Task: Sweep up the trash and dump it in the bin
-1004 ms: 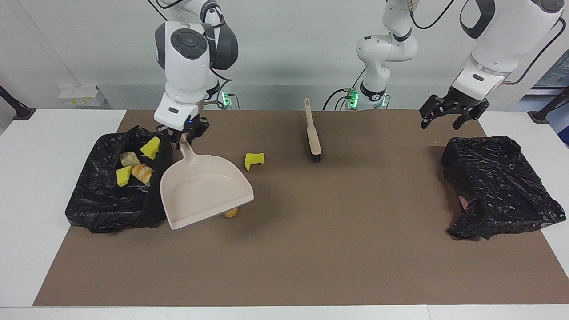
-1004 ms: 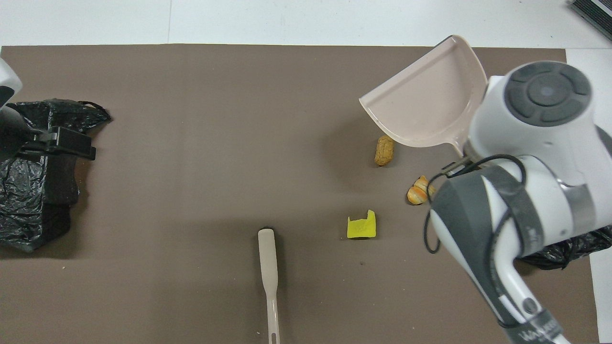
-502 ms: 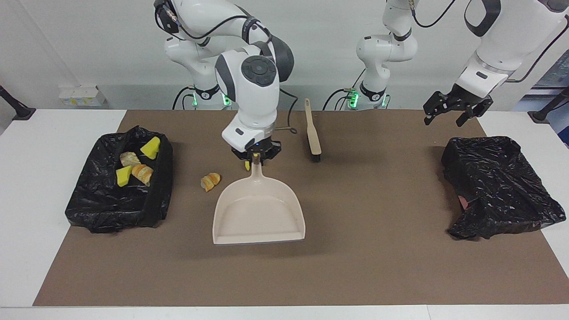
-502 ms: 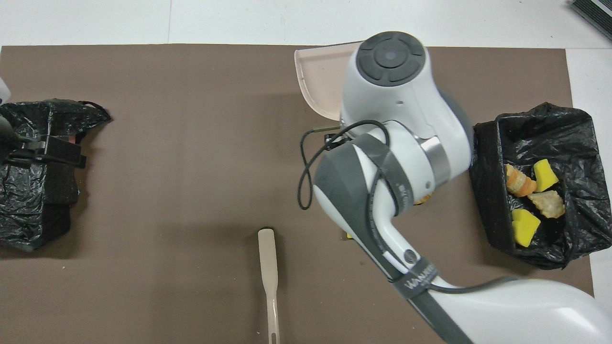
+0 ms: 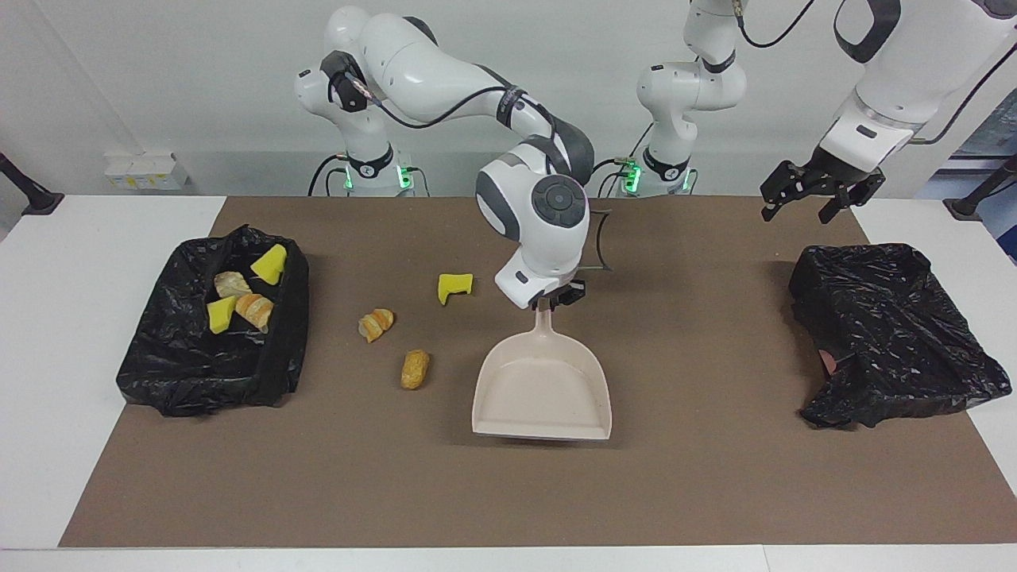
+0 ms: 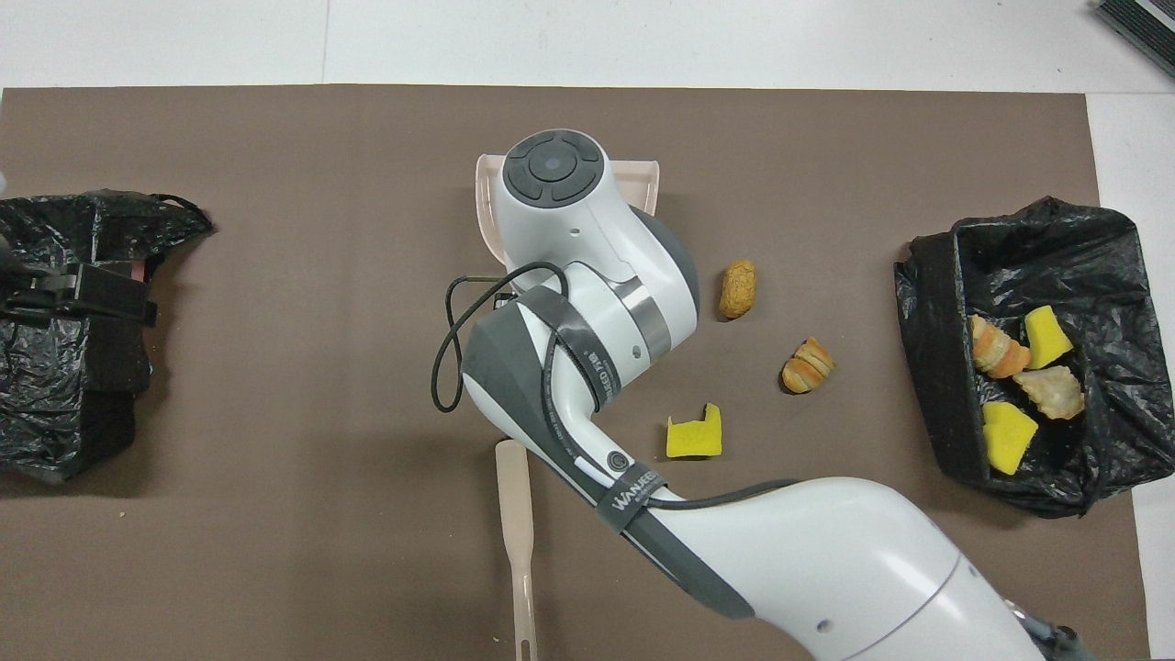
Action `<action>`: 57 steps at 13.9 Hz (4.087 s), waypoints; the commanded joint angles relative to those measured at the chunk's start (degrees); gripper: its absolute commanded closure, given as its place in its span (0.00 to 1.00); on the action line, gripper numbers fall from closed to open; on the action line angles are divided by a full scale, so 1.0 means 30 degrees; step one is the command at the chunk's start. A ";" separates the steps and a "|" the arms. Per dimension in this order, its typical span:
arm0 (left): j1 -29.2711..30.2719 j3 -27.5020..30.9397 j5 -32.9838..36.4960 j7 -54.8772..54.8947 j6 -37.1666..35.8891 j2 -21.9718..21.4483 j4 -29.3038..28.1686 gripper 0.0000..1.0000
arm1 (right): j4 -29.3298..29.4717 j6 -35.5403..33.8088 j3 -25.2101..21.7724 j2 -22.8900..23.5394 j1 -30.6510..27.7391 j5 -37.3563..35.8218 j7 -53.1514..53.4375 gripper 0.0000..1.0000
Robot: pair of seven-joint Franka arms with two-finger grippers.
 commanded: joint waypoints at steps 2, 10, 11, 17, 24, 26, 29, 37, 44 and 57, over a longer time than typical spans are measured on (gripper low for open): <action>0.0082 -0.0099 0.0793 0.1288 0.0031 -0.1417 -0.1864 0.00 | 0.1313 0.0441 0.0043 0.1447 0.0307 0.0881 0.0334 1.00; 0.0082 -0.0099 0.0795 0.1527 -0.0028 -0.1652 -0.2245 0.00 | 0.1287 0.0589 0.0981 0.1626 0.0279 0.0881 -0.1248 1.00; 0.0053 -0.0099 0.0795 0.1527 0.0001 -0.1652 -0.2245 0.00 | 0.1200 0.0908 0.0952 0.1596 0.0250 0.0852 -0.1248 0.96; -0.0035 -0.0099 0.0795 0.1498 0.0031 -0.1681 -0.2245 0.00 | 0.0760 0.1351 0.0952 0.1420 0.0015 0.0939 -0.1219 0.61; -0.0152 -0.0099 0.0795 0.1440 0.0409 -0.1448 -0.2216 0.00 | -0.2010 -0.0172 0.0981 -0.2465 -0.0161 0.1671 -0.0897 0.35; -0.0211 -0.0186 0.0795 0.1381 0.1111 -0.1243 -0.2216 0.00 | -0.5084 -0.0202 0.0981 -0.4983 -0.0190 0.2400 -0.0955 0.34; -0.1291 -0.0245 0.0766 0.0973 0.2719 -0.0308 -0.2216 0.00 | -0.9628 -0.0027 0.1010 -0.8239 0.0073 0.3222 -0.1189 0.21; -0.5244 -0.0246 0.0736 -0.3914 0.7467 0.2856 -0.2245 0.00 | -1.7811 0.5420 0.1010 -1.1882 0.3116 0.4836 -0.1072 0.16; -0.8645 -0.0187 0.1494 -0.8574 1.2443 0.5350 -0.4404 0.00 | -2.0858 0.8378 0.1010 -1.2230 0.4966 0.4866 -0.0691 0.21; -0.9529 -0.0129 0.1586 -0.8942 1.3947 0.5088 -0.6230 1.00 | -2.1008 0.8238 0.1216 -1.3108 0.5054 0.4836 0.2144 1.00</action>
